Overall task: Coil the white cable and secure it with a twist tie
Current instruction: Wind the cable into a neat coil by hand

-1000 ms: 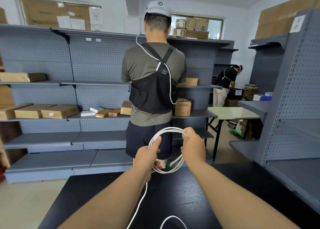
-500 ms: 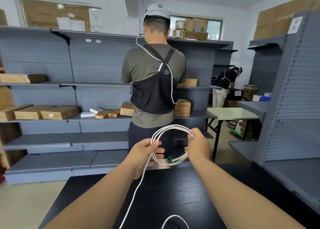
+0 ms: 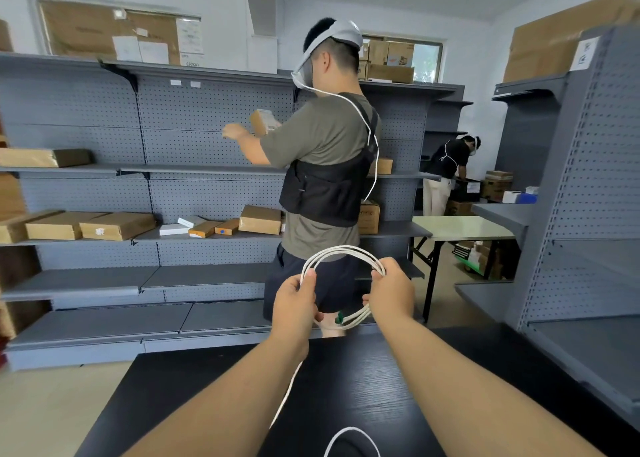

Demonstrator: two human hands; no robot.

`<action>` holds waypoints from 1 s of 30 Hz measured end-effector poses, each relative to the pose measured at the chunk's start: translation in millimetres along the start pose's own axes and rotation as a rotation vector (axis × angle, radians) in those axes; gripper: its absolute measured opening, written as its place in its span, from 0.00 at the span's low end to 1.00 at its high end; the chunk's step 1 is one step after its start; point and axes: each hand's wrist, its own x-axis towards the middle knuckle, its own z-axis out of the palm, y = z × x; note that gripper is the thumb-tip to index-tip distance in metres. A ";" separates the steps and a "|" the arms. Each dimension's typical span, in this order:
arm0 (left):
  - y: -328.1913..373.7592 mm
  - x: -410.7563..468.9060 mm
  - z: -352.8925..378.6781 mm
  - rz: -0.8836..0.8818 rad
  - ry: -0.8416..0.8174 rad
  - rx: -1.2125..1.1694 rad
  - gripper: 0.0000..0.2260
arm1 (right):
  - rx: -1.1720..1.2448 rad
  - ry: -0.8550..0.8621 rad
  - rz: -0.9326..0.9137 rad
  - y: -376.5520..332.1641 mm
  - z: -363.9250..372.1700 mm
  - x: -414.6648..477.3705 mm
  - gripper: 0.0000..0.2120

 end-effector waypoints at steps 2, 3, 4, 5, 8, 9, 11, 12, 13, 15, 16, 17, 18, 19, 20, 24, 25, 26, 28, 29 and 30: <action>0.2 -0.9 -4.2 -0.015 -0.099 -0.045 0.04 | 0.032 0.006 0.032 2.8 -1.8 2.7 0.07; 0.2 -2.0 -6.5 -0.019 -0.151 -0.045 0.03 | 0.044 0.009 0.044 4.0 -2.7 4.0 0.07; -0.7 -2.7 -8.9 -0.021 -0.191 -0.021 0.05 | 0.054 0.011 0.055 5.0 -3.2 5.4 0.07; -2.5 -2.5 -10.8 -0.023 -0.217 0.016 0.07 | 0.061 0.011 0.063 5.9 -3.7 6.5 0.07; -5.2 -2.2 -14.8 -0.003 -0.254 0.156 0.08 | 0.090 0.018 0.086 8.2 -4.5 9.6 0.08; -5.8 -1.5 -16.0 0.001 -0.255 0.171 0.08 | 0.096 0.020 0.092 8.8 -4.6 10.4 0.08; -5.4 -1.3 -17.6 -0.004 -0.240 0.142 0.10 | 0.100 0.024 0.099 9.1 -3.8 11.4 0.07; -5.7 -1.4 -18.2 -0.006 -0.229 0.124 0.11 | 0.105 0.025 0.100 8.7 -3.0 11.4 0.07; -6.8 -0.8 -18.0 -0.002 -0.212 0.121 0.11 | 0.112 0.026 0.101 8.2 -2.0 11.4 0.07; -10.1 -0.9 -15.9 0.016 -0.157 0.141 0.10 | 0.118 0.029 0.104 7.1 0.7 11.2 0.06; -11.2 -1.2 -13.8 0.030 -0.119 0.128 0.10 | 0.122 0.031 0.109 6.7 1.9 11.0 0.06; -12.0 -1.3 -11.5 0.041 -0.073 0.103 0.08 | 0.129 0.034 0.114 6.5 3.1 10.5 0.06; -12.6 -1.0 -8.7 0.047 -0.018 0.083 0.07 | 0.136 0.037 0.118 6.8 4.3 10.0 0.06; -12.9 -0.5 -6.3 0.049 0.045 0.084 0.05 | 0.143 0.039 0.120 7.2 5.2 9.5 0.06; -13.3 -0.3 -3.6 0.049 0.105 0.096 0.04 | 0.149 0.041 0.122 7.9 6.4 9.1 0.06; -15.8 -0.6 7.2 0.085 0.220 0.142 0.12 | 0.160 0.028 0.128 9.5 10.6 8.1 0.06; -15.2 -0.9 9.7 0.100 0.222 0.151 0.13 | 0.170 0.023 0.138 9.8 11.4 8.1 0.06; -14.9 -0.8 11.7 0.111 0.217 0.149 0.14 | 0.183 0.019 0.150 10.2 12.1 8.4 0.06; -16.4 -3.1 13.9 0.098 0.161 0.061 0.14 | 0.201 0.015 0.170 11.7 12.8 9.7 0.07; -16.2 -3.9 14.8 0.074 0.117 -0.010 0.15 | 0.209 0.016 0.180 12.3 12.6 10.8 0.07; -16.0 -3.4 16.0 0.046 0.087 -0.076 0.17 | 0.213 0.019 0.189 13.0 11.9 12.3 0.08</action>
